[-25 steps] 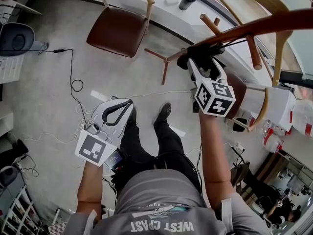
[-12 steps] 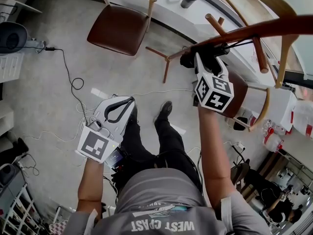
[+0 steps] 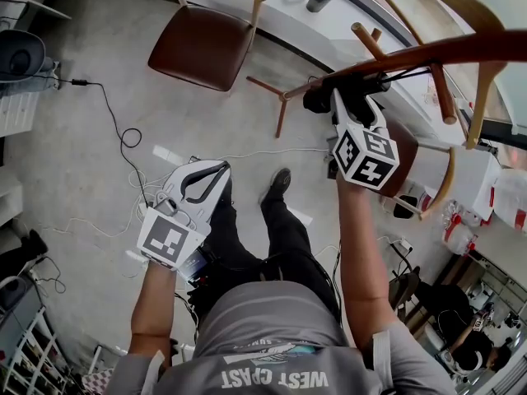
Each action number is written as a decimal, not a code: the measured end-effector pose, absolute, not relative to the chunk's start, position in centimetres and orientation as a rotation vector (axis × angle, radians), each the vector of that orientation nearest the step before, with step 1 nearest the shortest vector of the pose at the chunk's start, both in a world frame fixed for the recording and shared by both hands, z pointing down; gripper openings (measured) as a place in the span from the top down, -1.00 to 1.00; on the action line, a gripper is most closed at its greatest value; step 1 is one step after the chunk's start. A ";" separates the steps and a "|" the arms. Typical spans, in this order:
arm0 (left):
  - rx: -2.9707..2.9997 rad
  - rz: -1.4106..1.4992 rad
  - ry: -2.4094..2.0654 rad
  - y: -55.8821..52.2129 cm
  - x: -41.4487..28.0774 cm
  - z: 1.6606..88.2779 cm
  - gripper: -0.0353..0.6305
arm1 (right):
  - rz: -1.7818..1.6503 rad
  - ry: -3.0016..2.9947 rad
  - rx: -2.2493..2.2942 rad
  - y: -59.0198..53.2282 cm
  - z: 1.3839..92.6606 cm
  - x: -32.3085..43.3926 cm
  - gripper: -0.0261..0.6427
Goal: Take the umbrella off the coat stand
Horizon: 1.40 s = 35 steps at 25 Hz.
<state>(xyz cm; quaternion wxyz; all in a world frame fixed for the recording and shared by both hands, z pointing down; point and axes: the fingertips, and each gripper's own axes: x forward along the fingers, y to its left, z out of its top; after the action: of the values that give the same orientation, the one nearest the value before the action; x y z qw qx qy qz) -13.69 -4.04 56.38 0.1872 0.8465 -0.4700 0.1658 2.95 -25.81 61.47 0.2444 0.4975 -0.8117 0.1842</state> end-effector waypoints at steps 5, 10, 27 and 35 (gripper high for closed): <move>2.399 0.499 -1.307 -3.8 -13.6 57.3 0.89 | 0.502 -2.223 1.363 -25.8 61.4 2.9 0.28; 2.404 0.508 -1.268 -3.6 -12.7 58.1 0.89 | 0.497 -2.226 1.367 -25.8 61.4 2.9 0.28; 2.411 0.545 -1.237 -2.8 -12.0 59.2 0.89 | 0.473 -2.189 1.465 -26.8 61.9 2.7 0.22; 2.385 0.589 -1.215 -2.3 -12.0 60.8 0.89 | 0.491 -2.224 1.424 -26.2 61.7 2.6 0.26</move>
<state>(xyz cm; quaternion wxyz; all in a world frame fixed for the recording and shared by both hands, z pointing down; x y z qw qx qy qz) -11.98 -2.30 60.84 0.1993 0.8527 -0.4345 0.2106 2.65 -26.20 61.68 0.2259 0.5164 -0.8065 0.1783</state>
